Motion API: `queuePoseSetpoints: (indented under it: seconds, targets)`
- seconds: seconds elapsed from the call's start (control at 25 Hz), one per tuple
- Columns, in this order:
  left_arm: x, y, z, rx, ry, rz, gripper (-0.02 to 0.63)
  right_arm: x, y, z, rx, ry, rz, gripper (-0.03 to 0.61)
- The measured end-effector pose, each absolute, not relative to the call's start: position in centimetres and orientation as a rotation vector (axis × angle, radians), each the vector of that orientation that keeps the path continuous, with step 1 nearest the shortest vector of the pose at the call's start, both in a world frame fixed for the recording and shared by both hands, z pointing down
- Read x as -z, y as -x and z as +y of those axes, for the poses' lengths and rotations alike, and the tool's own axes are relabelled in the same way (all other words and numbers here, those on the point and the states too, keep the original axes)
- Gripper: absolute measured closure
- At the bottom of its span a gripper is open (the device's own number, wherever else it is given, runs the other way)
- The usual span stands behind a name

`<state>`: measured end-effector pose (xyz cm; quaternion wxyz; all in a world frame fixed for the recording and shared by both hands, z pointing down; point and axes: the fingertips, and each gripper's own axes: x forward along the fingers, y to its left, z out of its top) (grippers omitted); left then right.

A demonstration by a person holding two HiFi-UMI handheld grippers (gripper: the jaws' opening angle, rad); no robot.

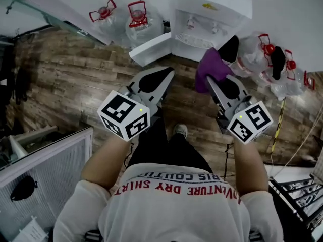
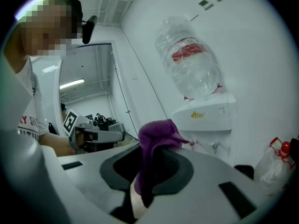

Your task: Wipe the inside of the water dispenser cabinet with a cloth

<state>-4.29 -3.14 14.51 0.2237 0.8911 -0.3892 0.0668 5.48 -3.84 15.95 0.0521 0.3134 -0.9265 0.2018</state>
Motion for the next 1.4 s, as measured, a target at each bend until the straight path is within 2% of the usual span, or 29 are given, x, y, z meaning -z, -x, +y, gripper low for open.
queuePoseSetpoints:
  seconds: [0.36, 0.88, 1.08, 1.4]
  targets:
    - [-31.4, 8.2, -10.3, -0.262, -2.489, -1.111, 0.586, -32.3, -1.5, -9.8, -0.482, -0.977, -2.755, 0.515]
    - [-54.8, 9.3, -16.1, -0.366, -2.572, -1.049, 0.586, -54.8, 1.1, -15.4, -0.309, -0.908, -2.714, 0.515]
    - [-60.0, 9.2, -18.5, -0.426, -2.632, -1.022, 0.586, -61.2, 1.5, -18.2, -0.276, -0.898, -2.681, 0.515]
    - [-63.3, 9.2, -21.3, -0.442, -2.651, -1.010, 0.586, -66.3, 1.8, -22.1, -0.327, -0.955, -2.636, 0.515]
